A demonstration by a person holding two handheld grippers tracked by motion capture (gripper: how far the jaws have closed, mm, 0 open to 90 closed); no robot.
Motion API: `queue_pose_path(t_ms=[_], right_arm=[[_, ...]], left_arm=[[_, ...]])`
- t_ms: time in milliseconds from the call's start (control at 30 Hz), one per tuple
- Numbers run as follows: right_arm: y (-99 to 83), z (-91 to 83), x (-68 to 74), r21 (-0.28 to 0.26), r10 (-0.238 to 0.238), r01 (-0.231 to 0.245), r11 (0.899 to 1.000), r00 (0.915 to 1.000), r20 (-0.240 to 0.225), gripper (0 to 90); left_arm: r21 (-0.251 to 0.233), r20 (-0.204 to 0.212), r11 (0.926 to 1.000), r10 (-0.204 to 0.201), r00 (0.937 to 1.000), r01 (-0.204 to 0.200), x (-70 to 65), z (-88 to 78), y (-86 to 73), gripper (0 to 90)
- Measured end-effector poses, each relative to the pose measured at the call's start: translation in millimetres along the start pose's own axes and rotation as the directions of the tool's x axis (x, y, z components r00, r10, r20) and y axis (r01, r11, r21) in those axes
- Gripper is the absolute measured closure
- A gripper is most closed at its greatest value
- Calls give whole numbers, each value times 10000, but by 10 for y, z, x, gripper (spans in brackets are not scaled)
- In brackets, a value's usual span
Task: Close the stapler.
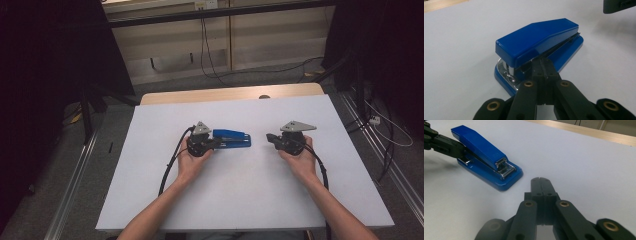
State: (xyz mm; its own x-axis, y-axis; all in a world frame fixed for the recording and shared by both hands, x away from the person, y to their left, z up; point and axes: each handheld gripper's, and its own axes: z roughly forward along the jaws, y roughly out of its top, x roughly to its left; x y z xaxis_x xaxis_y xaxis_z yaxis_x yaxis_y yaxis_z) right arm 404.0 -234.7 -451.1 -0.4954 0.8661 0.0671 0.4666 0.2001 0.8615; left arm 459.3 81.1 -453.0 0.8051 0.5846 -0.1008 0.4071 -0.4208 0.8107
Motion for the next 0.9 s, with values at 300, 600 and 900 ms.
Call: queue_pose_path(t_ms=[300, 600, 900], right_arm=[[13, -23, 33, -320, 90, -98, 9994, 9997, -240, 829], [17, -58, 28, -631, 378, -396, 9972, 9989, -287, 663], [35, -84, 80, -665, 484, -510, 9965, 9981, -390, 377]], left_arm=[[11, 161, 10000, -12, 9999, 11, -69, -25, -26, 862], [-252, 281, 9994, -217, 9994, 224, -98, -92, -15, 784], [-482, 57, 9986, -209, 9998, 212, -85, -201, -16, 590]])
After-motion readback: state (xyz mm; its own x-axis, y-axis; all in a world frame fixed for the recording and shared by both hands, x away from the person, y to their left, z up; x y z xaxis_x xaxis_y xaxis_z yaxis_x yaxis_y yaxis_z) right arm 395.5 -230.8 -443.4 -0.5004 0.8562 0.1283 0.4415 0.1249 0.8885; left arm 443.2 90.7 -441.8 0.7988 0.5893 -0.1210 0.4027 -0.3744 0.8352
